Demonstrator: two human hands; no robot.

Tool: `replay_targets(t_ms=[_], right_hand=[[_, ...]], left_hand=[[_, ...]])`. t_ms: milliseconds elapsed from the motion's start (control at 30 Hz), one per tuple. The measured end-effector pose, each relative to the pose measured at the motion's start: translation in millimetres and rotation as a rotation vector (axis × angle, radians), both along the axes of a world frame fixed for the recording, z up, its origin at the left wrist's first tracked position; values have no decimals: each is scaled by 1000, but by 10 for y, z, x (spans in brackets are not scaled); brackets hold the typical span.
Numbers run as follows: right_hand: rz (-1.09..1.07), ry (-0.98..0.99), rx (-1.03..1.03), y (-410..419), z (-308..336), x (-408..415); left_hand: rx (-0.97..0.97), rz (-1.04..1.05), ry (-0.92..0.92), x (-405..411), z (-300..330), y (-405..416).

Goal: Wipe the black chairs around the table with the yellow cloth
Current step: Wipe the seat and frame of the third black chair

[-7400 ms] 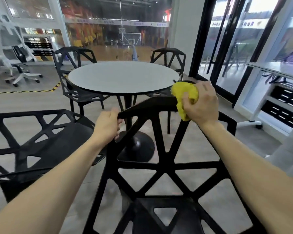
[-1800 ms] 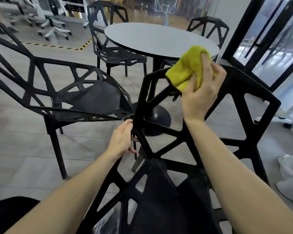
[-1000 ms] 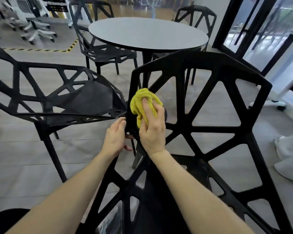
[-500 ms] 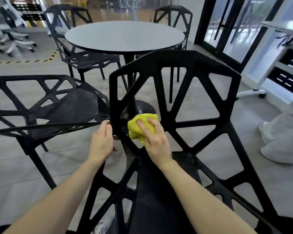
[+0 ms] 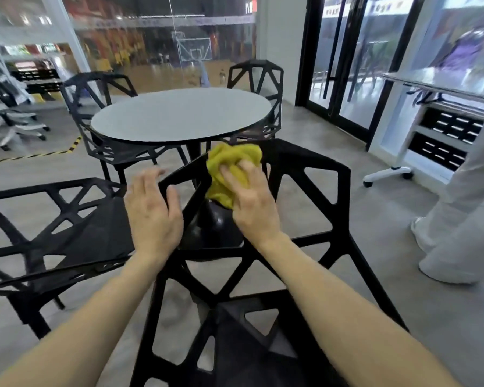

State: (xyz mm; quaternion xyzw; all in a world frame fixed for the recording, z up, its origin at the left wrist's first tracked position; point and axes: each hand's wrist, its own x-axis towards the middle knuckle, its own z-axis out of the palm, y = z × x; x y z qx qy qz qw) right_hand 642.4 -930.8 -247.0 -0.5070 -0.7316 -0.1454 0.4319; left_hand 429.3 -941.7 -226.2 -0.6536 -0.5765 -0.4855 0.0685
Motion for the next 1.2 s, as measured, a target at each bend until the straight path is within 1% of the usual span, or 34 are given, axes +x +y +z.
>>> replay_targets(t_ms=[67,100,133,167,200,267,333,367,400,433,467,533,600,633,667,700,733,767,800,833,900,967,1000,1033,1067,1133,1200], right_hand=[[79,-97,-165,-411,-906,247],[110,-119,-269,-657,-1249,382],[115,-67,-335,-845,-1428,485],[76,30,-339,-924,-1422,545],[15,151,-295,-896,-1254,564],[-91,337,-104,-664,-572,568],[-138,362,93,-299,205,623],[-171,342,122,-125,499,655],[-209,303,123,17,646,667],[-237,255,109,110,641,660],[-251,196,81,118,441,622],[-191,86,-23,-111,-341,502],[-102,-1,-223,-524,-1094,405],[-81,40,-292,-703,-1251,373],[-65,139,-289,-760,-1217,354],[-67,265,-220,-721,-1043,341],[-80,355,-117,-629,-773,329],[-101,396,-1,-502,-402,331],[-113,374,106,-342,-28,345],[-114,324,156,-166,310,355],[-143,141,123,119,736,369],[-152,-87,54,210,669,545],[-185,-143,33,180,543,740],[-232,-134,24,109,404,979],[-286,-66,24,-8,258,1221],[-389,133,-3,-298,72,1592],[-471,245,3,-424,148,1634]], left_hand=[[-52,-92,82,143,214,164],[-81,-135,131,235,286,242],[-104,-167,200,337,345,323],[-122,-188,280,451,408,406],[-143,-207,348,569,477,485],[-234,-225,406,799,628,615],[-357,-196,378,943,746,700],[-385,-174,367,966,761,721],[-385,-151,369,970,752,730],[-373,-131,371,963,734,729],[-366,-120,371,953,710,726],[-372,-116,376,949,675,731],[-369,-108,386,948,670,724],[-356,-100,402,950,658,713],[-343,-88,420,948,648,706],[-340,-74,430,944,641,704],[-343,-67,430,948,635,709],[-348,-65,424,954,631,718],[-352,-64,419,957,630,717],[-356,-62,418,964,633,708],[-347,-52,423,968,652,697],[-345,-58,420,953,657,678],[-347,-68,422,950,655,684],[-360,-74,417,952,653,701],[-376,-69,410,958,649,721],[-368,-50,430,990,615,744],[-357,-17,452,1021,581,729]])
